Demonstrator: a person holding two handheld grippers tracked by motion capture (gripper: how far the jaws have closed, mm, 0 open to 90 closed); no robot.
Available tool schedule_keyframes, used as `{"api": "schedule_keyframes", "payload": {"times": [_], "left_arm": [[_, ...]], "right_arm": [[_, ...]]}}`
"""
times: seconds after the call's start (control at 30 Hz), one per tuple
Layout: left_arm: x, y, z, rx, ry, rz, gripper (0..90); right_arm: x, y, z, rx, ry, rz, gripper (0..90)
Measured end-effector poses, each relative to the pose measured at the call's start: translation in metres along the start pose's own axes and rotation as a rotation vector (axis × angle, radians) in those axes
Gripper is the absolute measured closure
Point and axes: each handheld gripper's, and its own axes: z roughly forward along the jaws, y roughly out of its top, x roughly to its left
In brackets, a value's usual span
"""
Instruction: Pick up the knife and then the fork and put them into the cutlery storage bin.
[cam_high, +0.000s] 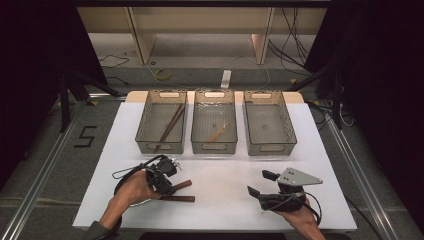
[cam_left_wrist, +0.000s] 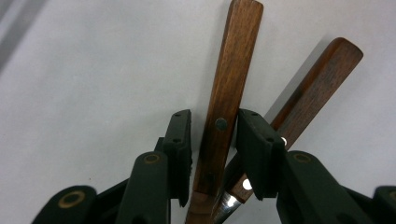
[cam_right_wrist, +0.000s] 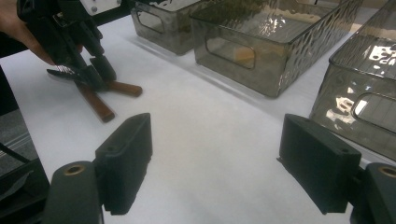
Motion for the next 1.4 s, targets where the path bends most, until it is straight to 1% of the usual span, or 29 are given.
{"api": "schedule_keyframes", "payload": {"times": [0.17, 0.43, 0.57, 0.7, 0.83, 0.9, 0.97, 1.07, 1.13, 1.17, 1.2, 1.27, 1.3, 1.33, 1.4], "left_arm": [[0.0, 0.0, 0.0, 0.006, 0.013, 0.017, 67.7], [0.0, -0.002, 0.0, -0.006, 0.015, 0.03, 75.0], [0.001, -0.002, 0.0, -0.013, 0.004, 0.02, 75.3], [0.001, -0.001, -0.002, -0.011, 0.006, 0.02, 75.7], [0.002, 0.0, -0.008, -0.03, -0.016, -0.001, 76.0], [0.001, 0.001, -0.013, -0.033, -0.03, 0.001, 76.1], [-0.001, 0.003, -0.016, -0.054, -0.043, -0.014, 76.2], [-0.006, 0.007, -0.019, -0.049, -0.069, -0.003, 76.2], [-0.008, 0.008, -0.02, -0.051, -0.095, -0.01, 76.2], [-0.009, 0.009, -0.021, -0.053, -0.092, -0.012, 76.2], [-0.01, 0.01, -0.022, -0.05, -0.1, -0.016, 76.2], [-0.013, 0.012, -0.023, -0.048, -0.117, -0.01, 76.2], [-0.015, 0.014, -0.024, -0.044, -0.123, -0.005, 76.2], [-0.017, 0.015, -0.025, -0.048, -0.129, 0.005, 76.2], [-0.022, 0.019, -0.026, -0.057, -0.153, 0.014, 76.2]], "right_arm": [[0.0, 0.0, 0.0, 0.002, -0.001, 0.0, 26.3], [0.001, 0.0, 0.0, 0.002, 0.0, -0.001, 26.3], [0.001, 0.0, 0.0, 0.003, 0.0, -0.001, 26.3], [0.001, 0.0, 0.0, 0.002, 0.001, 0.0, 26.3], [0.0, 0.0, 0.0, 0.002, 0.0, 0.002, 26.3], [0.001, 0.0, 0.0, 0.0, 0.003, 0.003, 26.3], [0.001, 0.001, 0.001, -0.002, 0.006, 0.0, 26.3], [0.003, 0.001, 0.002, 0.002, 0.011, -0.005, 26.3], [0.004, 0.002, 0.003, -0.002, 0.017, -0.008, 26.3], [0.005, 0.003, 0.003, -0.004, 0.019, -0.011, 26.3], [0.006, 0.004, 0.004, -0.006, 0.027, -0.015, 26.3], [0.009, 0.006, 0.005, -0.011, 0.038, -0.024, 26.3], [0.011, 0.007, 0.006, -0.014, 0.045, -0.036, 26.3], [0.013, 0.008, 0.007, -0.013, 0.054, -0.045, 26.3], [0.017, 0.011, 0.009, -0.014, 0.067, -0.063, 26.3]]}}
